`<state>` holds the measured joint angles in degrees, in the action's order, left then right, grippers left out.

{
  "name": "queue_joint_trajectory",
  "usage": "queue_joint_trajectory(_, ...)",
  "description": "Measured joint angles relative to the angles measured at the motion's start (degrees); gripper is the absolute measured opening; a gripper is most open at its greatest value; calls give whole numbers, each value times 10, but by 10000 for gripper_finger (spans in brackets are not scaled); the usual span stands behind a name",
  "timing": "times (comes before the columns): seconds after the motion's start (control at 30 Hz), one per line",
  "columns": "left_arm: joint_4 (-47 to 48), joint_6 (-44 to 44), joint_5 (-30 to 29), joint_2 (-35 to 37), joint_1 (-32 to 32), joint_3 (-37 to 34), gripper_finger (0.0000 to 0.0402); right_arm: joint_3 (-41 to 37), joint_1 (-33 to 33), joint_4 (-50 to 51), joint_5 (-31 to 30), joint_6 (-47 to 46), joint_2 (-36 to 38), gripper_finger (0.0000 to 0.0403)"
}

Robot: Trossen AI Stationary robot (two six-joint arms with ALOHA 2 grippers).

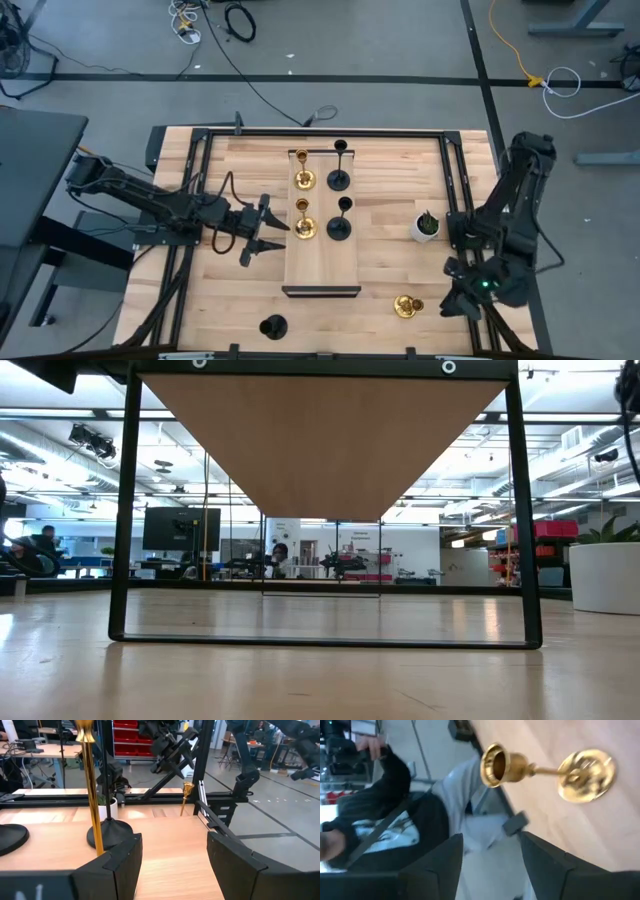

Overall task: Pick & Place candle stick holders
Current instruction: Put the gold candle holder on the shelf

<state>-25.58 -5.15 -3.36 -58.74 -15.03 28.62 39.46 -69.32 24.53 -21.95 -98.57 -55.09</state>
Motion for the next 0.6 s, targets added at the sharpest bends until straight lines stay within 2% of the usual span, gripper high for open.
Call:
queue_joint_trajectory(0.2, 3, -7, 0, 0, 0, 0, 225, 0, -84, 3, -161, 7, -33, 165)
queue_joint_trajectory(0.47, 2, -8, 0, 0, 0, 0, 225, 0, -94, 8, -218, 51, -105, 138)
queue_joint_trajectory(0.6, 2, -7, 0, 0, 0, 0, 225, 0, -94, 8, -224, 60, -144, 134)
